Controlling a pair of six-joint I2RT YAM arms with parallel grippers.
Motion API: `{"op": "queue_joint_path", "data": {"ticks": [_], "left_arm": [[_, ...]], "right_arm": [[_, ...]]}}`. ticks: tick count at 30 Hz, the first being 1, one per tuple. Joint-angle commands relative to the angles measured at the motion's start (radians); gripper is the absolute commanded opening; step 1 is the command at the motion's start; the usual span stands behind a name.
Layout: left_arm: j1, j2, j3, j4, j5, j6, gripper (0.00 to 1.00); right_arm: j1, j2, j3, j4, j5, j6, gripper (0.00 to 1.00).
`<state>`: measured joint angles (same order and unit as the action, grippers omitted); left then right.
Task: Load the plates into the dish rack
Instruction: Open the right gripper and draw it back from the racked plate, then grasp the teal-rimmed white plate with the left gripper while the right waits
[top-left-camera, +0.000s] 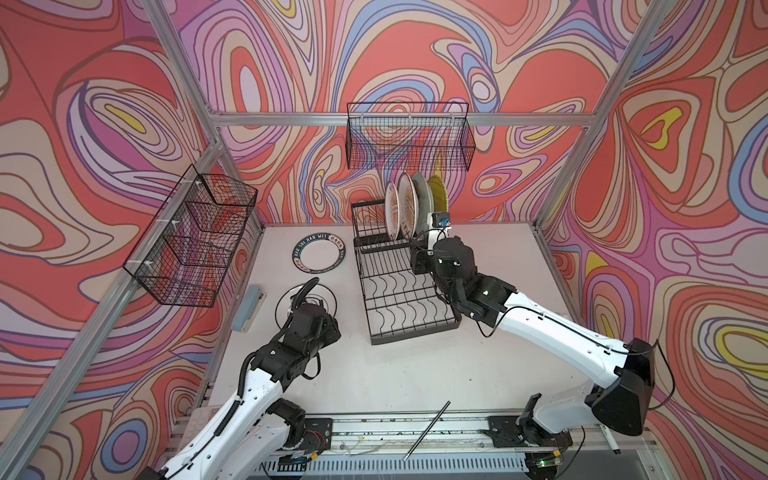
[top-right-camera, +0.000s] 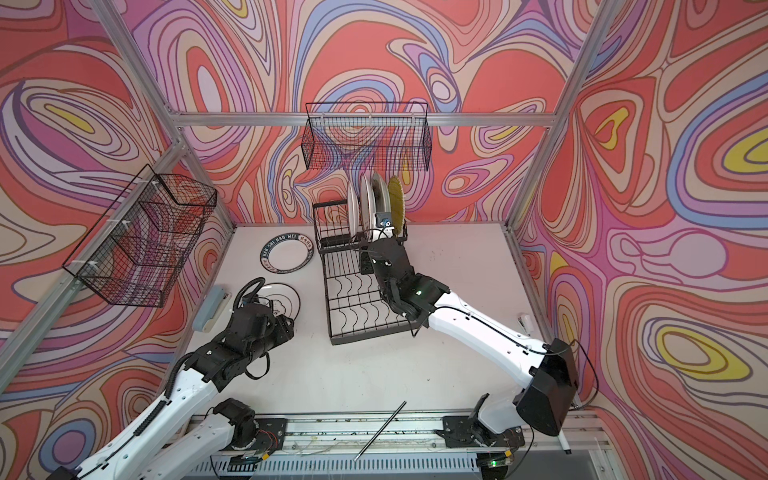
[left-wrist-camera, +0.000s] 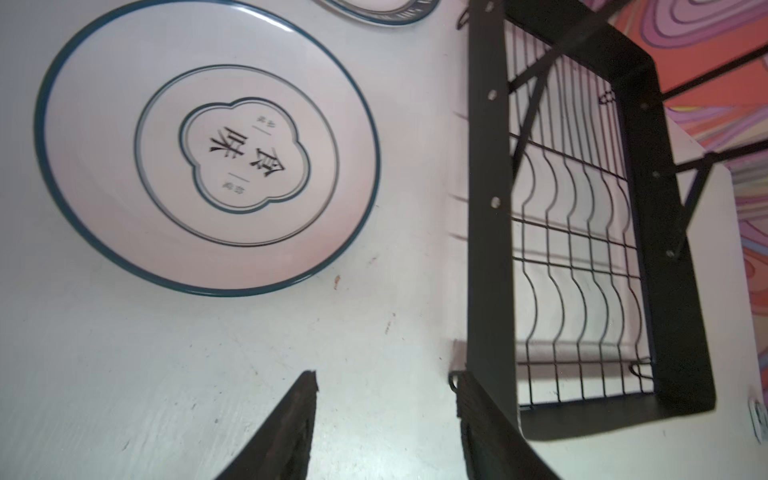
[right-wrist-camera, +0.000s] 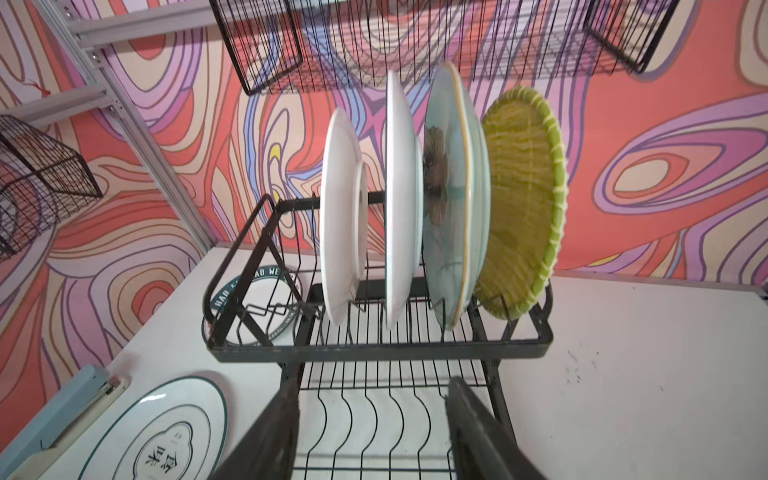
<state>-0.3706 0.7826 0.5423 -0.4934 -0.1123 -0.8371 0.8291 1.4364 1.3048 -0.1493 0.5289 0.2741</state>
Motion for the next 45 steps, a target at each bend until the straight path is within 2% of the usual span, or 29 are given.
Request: {"op": "queue_joint_path", "data": {"ticks": [1,12,22,34,39,45], "left_arm": [[0.083,0.008,-0.094,0.048,0.089,-0.091,0.57],[0.177,-0.039,-0.201,0.094,0.034,-0.149,0.57],[0.292,-0.043,-0.236,0.172,0.089,-0.153,0.57],[0.425,0.096,-0.248,0.313,0.216,-0.149,0.53],[0.482,0.162,-0.262,0.383,0.281,-0.160,0.45],[0.514,0.209,-0.268,0.427,0.300,-0.172,0.43]], "right_arm": [[0.002,-0.032,-0.040,-0.003,-0.035,0.049,0.58],[0.002,-0.084,-0.140,-0.036,-0.062,0.123,0.58],[0.001,-0.138,-0.193,-0.038,-0.103,0.159,0.57],[0.001,-0.181,-0.208,-0.056,-0.107,0.154,0.56],[0.002,-0.187,-0.205,-0.067,-0.096,0.150,0.56],[0.002,-0.185,-0.201,-0.070,-0.090,0.146,0.55]]}}
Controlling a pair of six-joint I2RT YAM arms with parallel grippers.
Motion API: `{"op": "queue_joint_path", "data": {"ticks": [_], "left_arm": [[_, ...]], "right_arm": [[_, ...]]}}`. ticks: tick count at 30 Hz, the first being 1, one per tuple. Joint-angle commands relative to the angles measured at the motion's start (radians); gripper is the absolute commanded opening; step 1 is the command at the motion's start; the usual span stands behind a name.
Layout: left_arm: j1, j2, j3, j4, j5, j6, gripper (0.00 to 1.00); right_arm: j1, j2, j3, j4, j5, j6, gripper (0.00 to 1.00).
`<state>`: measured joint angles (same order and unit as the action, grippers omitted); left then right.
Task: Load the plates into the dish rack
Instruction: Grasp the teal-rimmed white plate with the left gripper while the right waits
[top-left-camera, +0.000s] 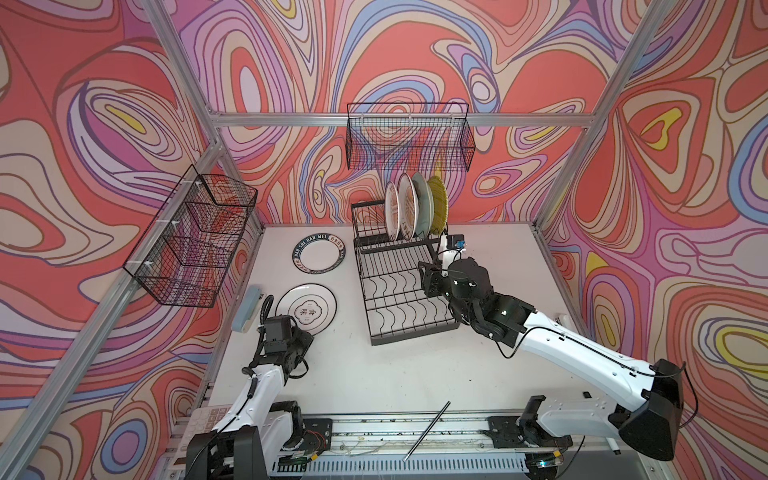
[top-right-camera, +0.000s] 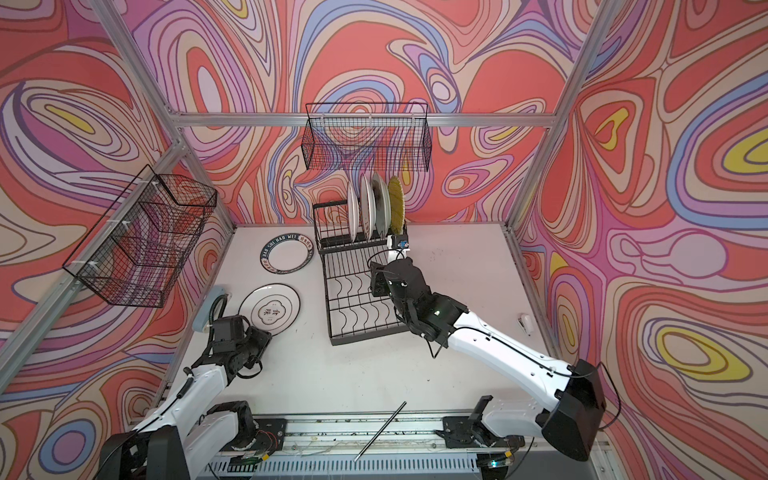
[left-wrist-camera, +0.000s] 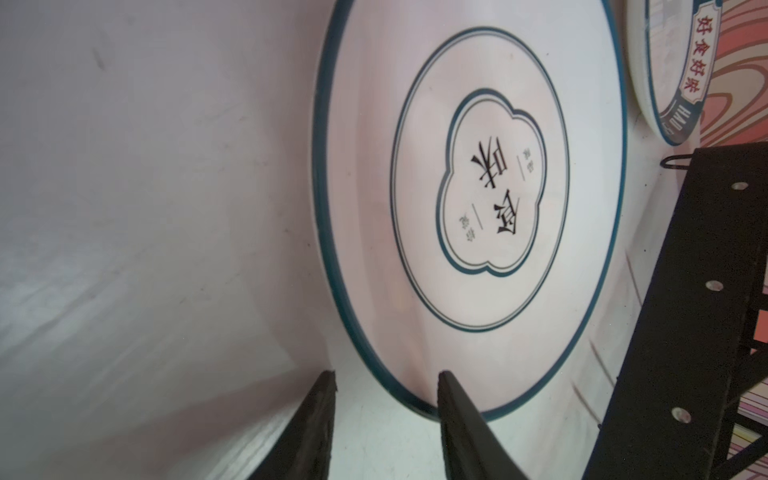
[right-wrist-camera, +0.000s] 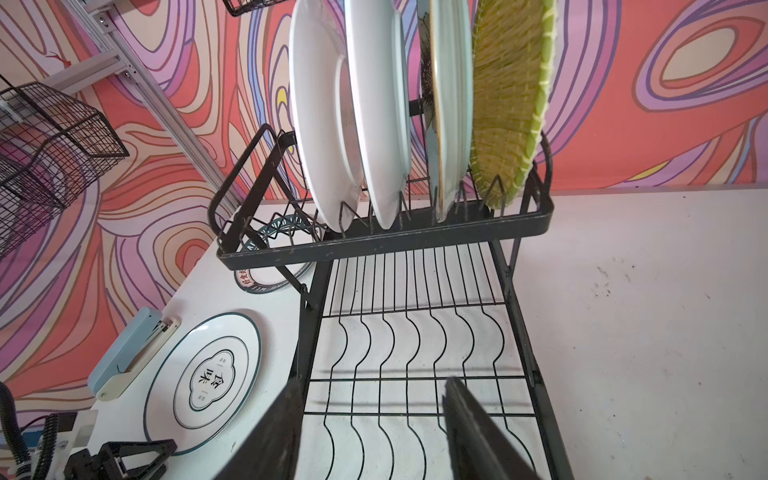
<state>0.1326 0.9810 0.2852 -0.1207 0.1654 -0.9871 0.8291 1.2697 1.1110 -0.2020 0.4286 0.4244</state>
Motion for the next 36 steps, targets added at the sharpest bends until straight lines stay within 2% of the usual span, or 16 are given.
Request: {"op": "queue_joint_path", "data": {"ticks": [1,16,29,36], "left_arm": [[0.012,0.014,-0.011,0.058,0.025,-0.025,0.43],[0.044,0.062,-0.024,0.121,0.047,-0.042,0.40],[0.065,0.157,-0.041,0.204,0.075,-0.064,0.34],[0.069,0.213,-0.049,0.250,0.084,-0.068,0.26]], "right_arm": [[0.002,-0.019,-0.008,-0.019,0.012,-0.005,0.55],[0.002,-0.036,-0.013,-0.027,0.016,-0.004,0.54],[0.002,-0.049,-0.022,-0.028,0.012,0.001,0.53],[0.002,-0.056,-0.023,-0.031,0.015,0.002,0.53]]}}
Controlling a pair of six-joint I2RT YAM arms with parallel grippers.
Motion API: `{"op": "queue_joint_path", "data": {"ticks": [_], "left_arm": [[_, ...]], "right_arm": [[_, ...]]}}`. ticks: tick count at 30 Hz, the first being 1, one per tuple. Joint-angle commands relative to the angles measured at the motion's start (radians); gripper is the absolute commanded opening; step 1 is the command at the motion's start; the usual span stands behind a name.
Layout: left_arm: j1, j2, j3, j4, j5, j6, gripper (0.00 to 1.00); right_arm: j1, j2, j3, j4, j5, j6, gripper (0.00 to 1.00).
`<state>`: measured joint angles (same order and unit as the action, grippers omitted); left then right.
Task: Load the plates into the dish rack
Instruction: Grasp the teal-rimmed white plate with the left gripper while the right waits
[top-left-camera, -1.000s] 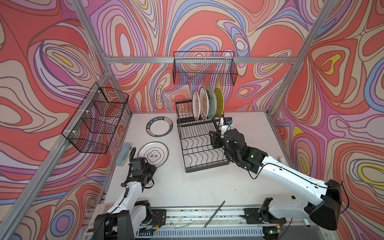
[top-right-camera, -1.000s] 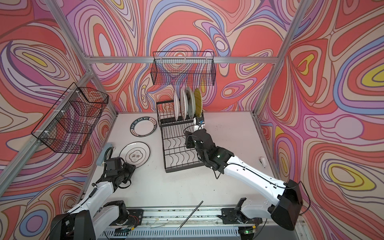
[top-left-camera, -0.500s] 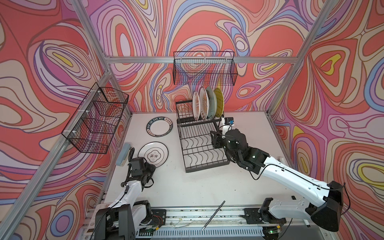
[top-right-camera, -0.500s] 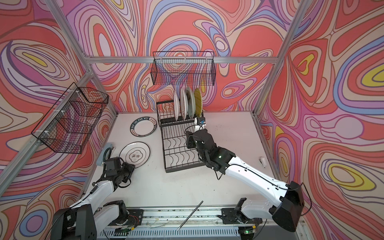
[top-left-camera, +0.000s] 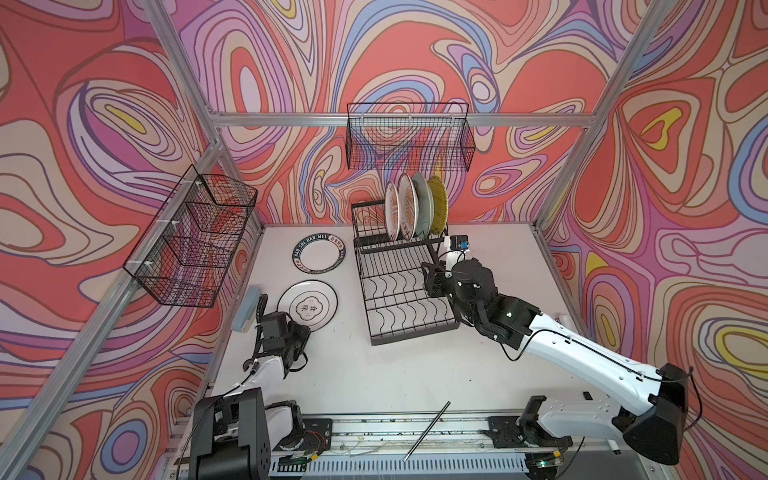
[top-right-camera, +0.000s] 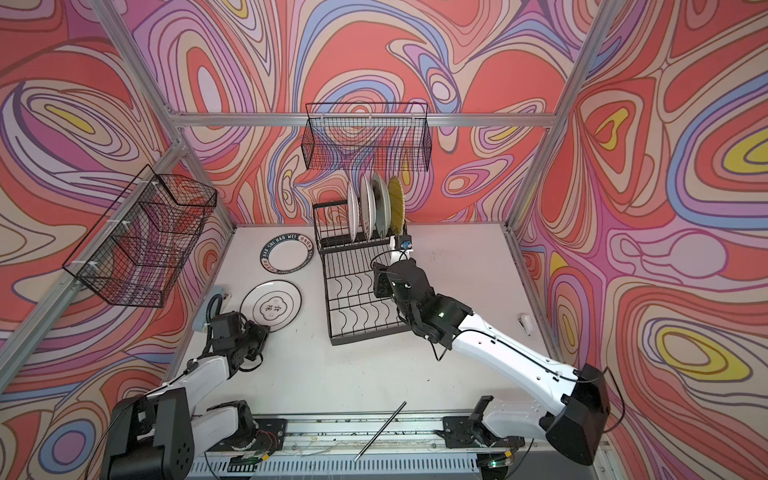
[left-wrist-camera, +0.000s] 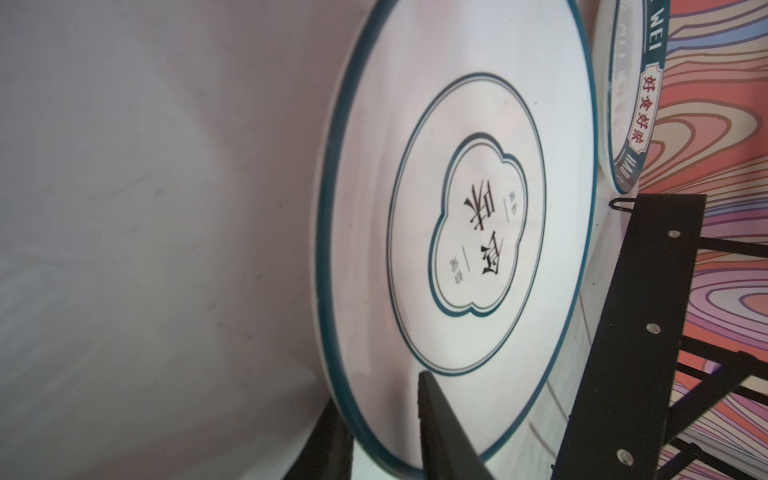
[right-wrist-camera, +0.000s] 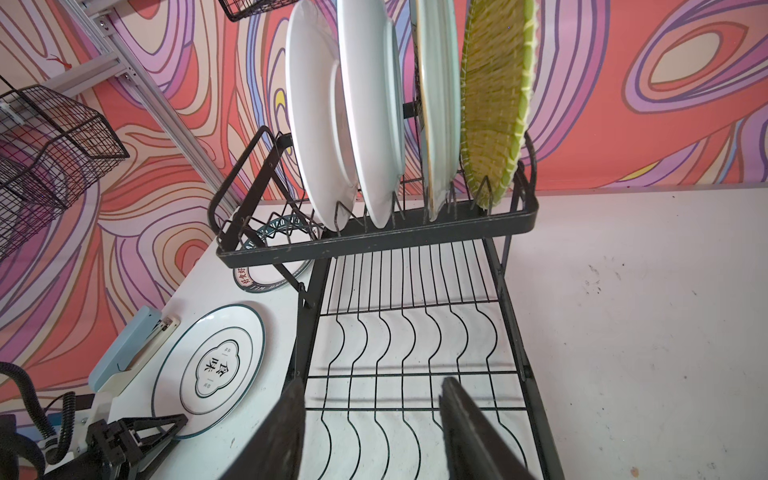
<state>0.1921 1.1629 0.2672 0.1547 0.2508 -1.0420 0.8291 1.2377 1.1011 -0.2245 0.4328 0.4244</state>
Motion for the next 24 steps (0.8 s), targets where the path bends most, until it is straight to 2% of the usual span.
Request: {"op": "queue_joint_path", "data": {"ticks": [1,10,17,24], "left_arm": [[0.010,0.038,-0.032,-0.023,0.001,-0.013,0.25],[0.011,0.023,-0.031,-0.030,-0.003,-0.004,0.11],[0.012,-0.051,-0.033,-0.079,-0.030,-0.002,0.01],[0.011,-0.170,-0.045,-0.140,-0.053,-0.019,0.00]], "right_arm": [[0.002,-0.024,-0.014,-0.009,0.011,0.001,0.53],[0.001,-0.032,-0.019,-0.014,0.017,0.003,0.53],[0.002,-0.040,-0.020,-0.016,0.016,0.002,0.53],[0.003,-0.042,-0.023,-0.015,0.015,0.003,0.53]]}}
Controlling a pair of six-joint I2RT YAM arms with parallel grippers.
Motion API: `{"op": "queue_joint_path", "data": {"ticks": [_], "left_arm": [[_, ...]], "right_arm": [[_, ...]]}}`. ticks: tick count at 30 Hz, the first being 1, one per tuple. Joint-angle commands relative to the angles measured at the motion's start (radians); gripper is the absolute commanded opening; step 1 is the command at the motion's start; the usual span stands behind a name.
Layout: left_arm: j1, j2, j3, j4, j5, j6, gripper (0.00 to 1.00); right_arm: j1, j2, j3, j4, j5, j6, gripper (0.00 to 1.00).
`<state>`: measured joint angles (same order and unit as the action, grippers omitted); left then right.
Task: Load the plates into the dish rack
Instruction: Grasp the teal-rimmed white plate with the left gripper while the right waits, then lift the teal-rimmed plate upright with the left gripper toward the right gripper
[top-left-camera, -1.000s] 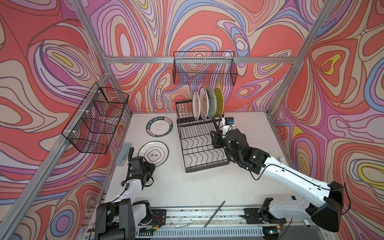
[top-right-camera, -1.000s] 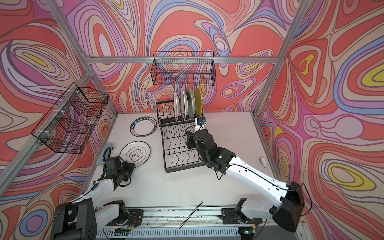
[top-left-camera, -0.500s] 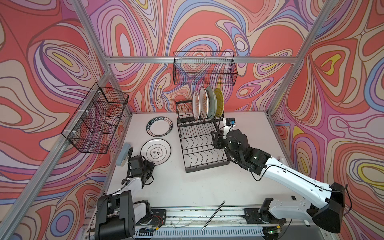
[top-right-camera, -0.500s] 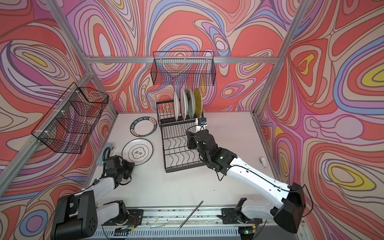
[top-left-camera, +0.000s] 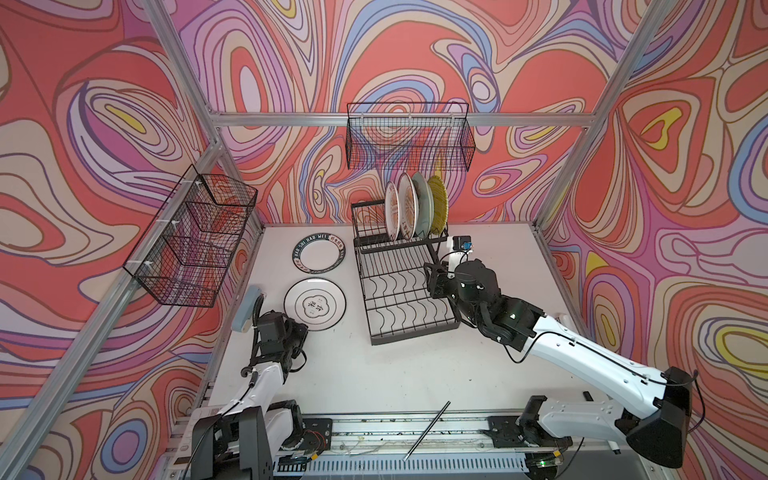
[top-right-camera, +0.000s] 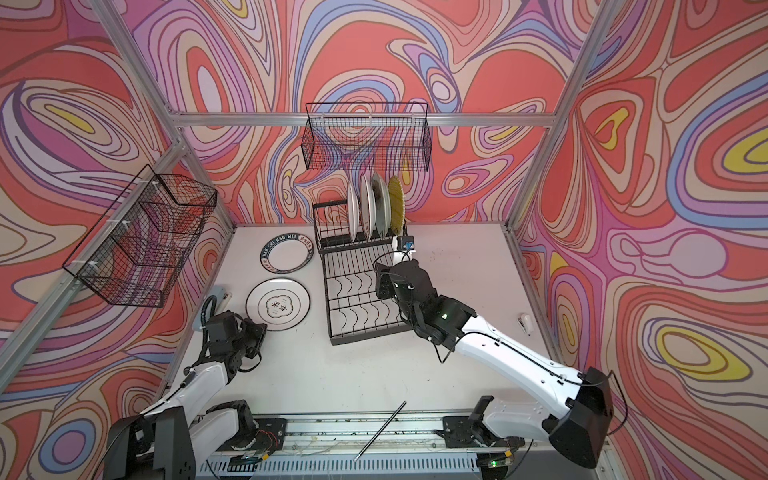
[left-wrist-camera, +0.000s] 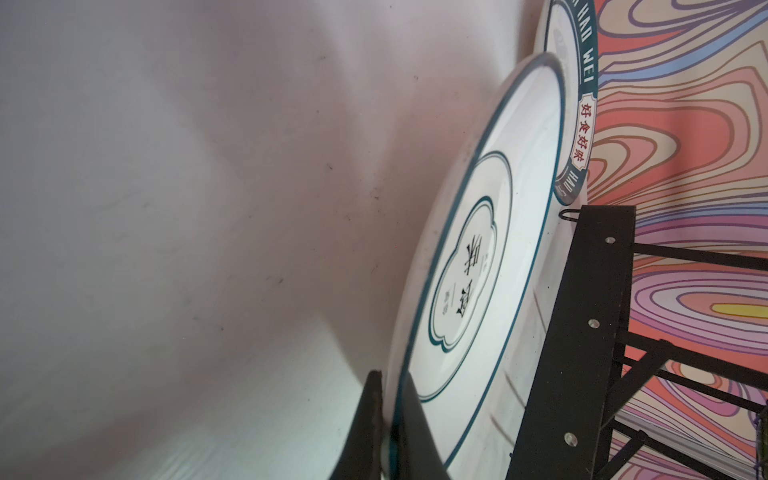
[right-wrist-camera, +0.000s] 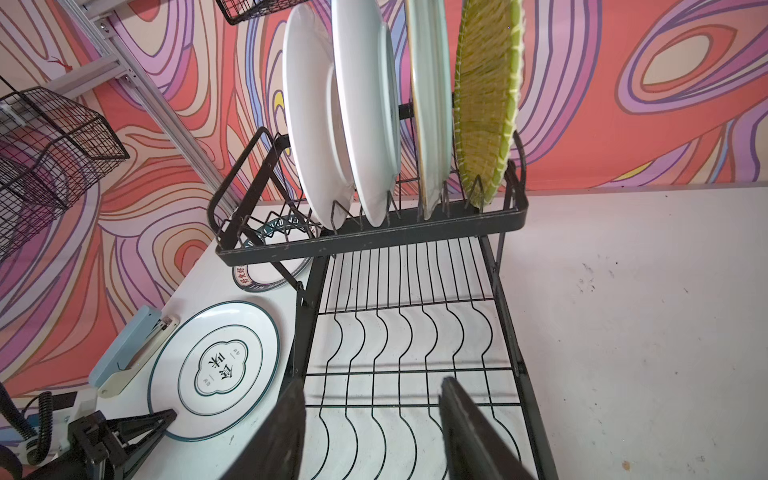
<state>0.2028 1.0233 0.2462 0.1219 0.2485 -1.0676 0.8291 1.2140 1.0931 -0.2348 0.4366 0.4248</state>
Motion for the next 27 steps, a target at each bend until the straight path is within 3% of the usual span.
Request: {"op": "queue_joint_path", "data": {"ticks": [1,16,27], "left_arm": [[0.001,-0.044,-0.025,-0.114,-0.051,0.005,0.00],[0.001,-0.193,0.013,-0.210,0.029,-0.005,0.00],[0.001,-0.277,0.074,-0.321,0.056,0.058,0.00]], "right_arm": [[0.004,-0.018,-0.015,-0.006,0.010,0.003,0.53],[0.004,-0.002,-0.001,-0.021,0.015,0.007,0.53],[0.004,0.007,0.002,-0.022,0.015,0.012,0.53]]}}
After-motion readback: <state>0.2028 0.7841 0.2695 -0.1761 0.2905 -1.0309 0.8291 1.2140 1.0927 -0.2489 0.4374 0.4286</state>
